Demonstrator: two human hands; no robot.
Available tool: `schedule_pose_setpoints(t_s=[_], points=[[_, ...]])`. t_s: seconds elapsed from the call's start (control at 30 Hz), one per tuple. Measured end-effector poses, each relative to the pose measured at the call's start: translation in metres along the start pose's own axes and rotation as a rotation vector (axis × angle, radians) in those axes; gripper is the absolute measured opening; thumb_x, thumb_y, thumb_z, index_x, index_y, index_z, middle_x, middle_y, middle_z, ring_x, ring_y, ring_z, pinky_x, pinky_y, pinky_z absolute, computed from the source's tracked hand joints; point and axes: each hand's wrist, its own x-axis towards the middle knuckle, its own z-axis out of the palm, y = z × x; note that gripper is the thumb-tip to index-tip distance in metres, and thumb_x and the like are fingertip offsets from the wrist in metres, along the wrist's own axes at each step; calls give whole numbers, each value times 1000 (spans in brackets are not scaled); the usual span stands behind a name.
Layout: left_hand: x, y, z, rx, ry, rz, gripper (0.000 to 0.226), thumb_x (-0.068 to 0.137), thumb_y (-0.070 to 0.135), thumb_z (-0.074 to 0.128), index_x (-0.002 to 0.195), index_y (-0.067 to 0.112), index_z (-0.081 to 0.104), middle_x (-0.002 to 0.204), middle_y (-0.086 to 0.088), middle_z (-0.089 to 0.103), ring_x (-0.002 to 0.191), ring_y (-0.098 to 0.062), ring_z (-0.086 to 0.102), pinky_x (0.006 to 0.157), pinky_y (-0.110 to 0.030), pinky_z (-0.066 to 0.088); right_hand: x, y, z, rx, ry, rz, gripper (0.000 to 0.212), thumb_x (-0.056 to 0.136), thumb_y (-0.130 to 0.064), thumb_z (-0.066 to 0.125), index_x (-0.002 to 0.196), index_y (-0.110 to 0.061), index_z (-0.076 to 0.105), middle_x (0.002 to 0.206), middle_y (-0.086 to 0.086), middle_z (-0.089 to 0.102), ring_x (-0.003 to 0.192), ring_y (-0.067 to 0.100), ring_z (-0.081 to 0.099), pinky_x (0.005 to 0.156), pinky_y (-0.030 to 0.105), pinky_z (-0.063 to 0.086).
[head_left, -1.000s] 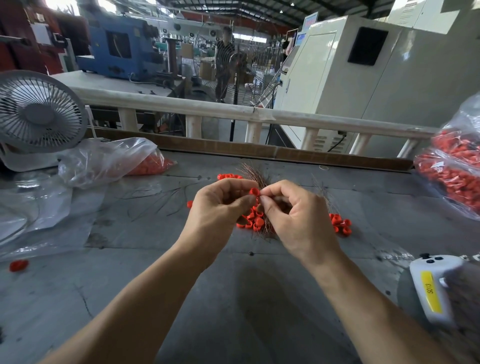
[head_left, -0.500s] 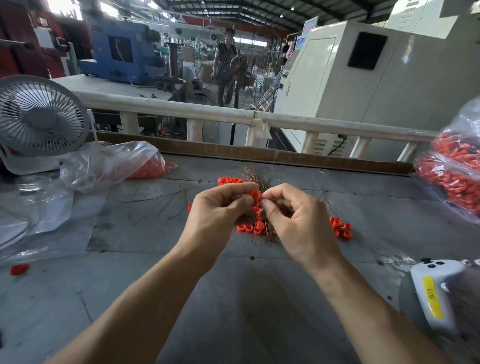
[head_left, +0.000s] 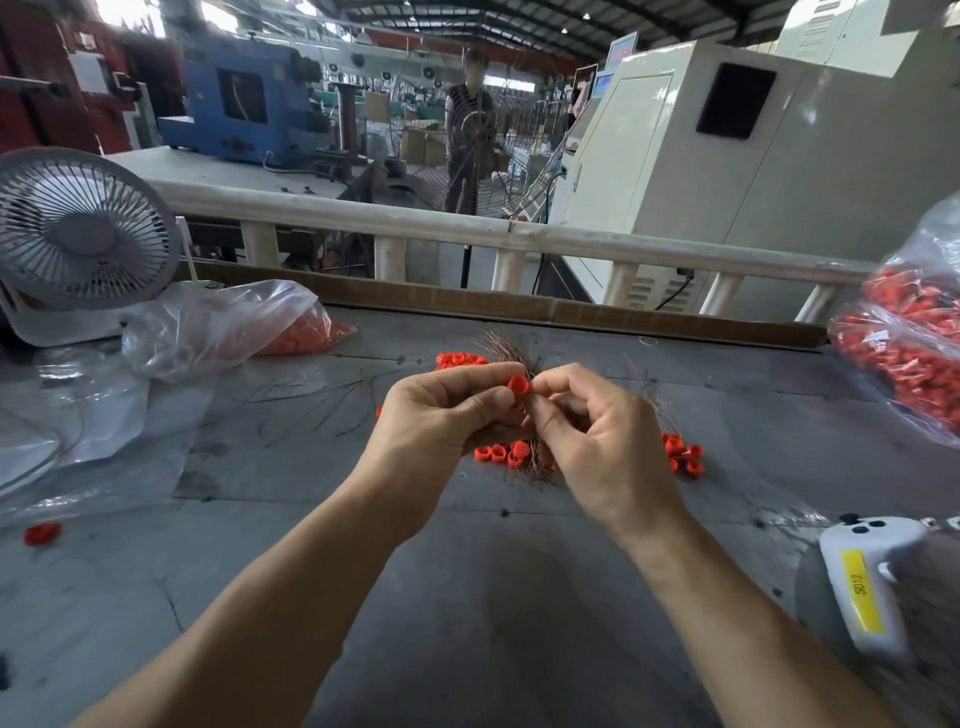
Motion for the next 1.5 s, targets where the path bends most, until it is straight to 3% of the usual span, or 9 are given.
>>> schedule_pose_setpoints(t_s=[0.2,0.33,0.5,0.83,0.93,1.07,1.27,1.43,1.5], points=[[0,0,0,21,32,19,20,91,1,65,107,5,76,87,-15,76,76,-21,74,73,-28,61,1,-3,0,4,-28,-9,10,99,-19,68,99,-28,71,82,-12,76,78,7,74,67,27,61],[2,-1,-1,-25,52,4,20,93,5,64,110,3,74,91,-19,73,78,-22,72,79,-38,61,0,-5,2,13,-62,-2,18,102,-15,63,111,-30,67,87,-18,76,79,2,73,66,10,51],[1,5,-4,-255,-4,-30,28,87,10,64,112,-1,68,107,-24,74,87,-27,75,72,-32,62,0,-5,0,74,-157,95,21,104,-19,62,122,-30,63,88,-13,78,80,5,73,66,13,50],[11,21,-20,-498,128,53,13,94,7,61,105,1,65,100,-19,74,92,-26,76,77,-27,62,6,6,-8,-9,-128,140,14,101,-17,64,96,-26,73,80,-6,76,74,10,72,65,26,55],[13,25,-26,-524,180,39,9,100,6,57,105,2,64,96,-16,74,89,-23,76,73,-24,61,8,11,-14,-7,-133,179,15,101,-23,63,90,-25,72,71,-2,75,60,15,70,54,19,49],[13,27,-31,-491,226,-42,10,102,7,56,104,1,64,90,-14,75,82,-20,76,69,-23,61,13,20,-19,-30,-60,382,38,103,-45,56,80,-19,71,64,1,74,50,20,69,39,16,40],[12,17,-29,-349,169,-239,12,100,5,57,98,-3,66,85,-16,73,72,-19,74,69,-25,63,14,46,-32,-429,-30,488,20,90,-29,73,71,-25,70,65,-6,72,61,20,70,67,39,60],[11,15,-28,-302,125,-247,16,99,7,59,110,-4,65,85,-14,73,71,-19,73,69,-27,63,12,47,-29,-525,-64,473,17,88,-31,77,72,-31,71,64,-16,66,58,2,61,46,18,43],[11,14,-27,-265,126,-213,19,100,7,58,112,-6,65,84,-14,73,71,-19,72,68,-27,63,11,45,-26,-523,-93,455,17,87,-31,79,72,-33,71,70,-18,67,64,-3,60,49,17,40]])
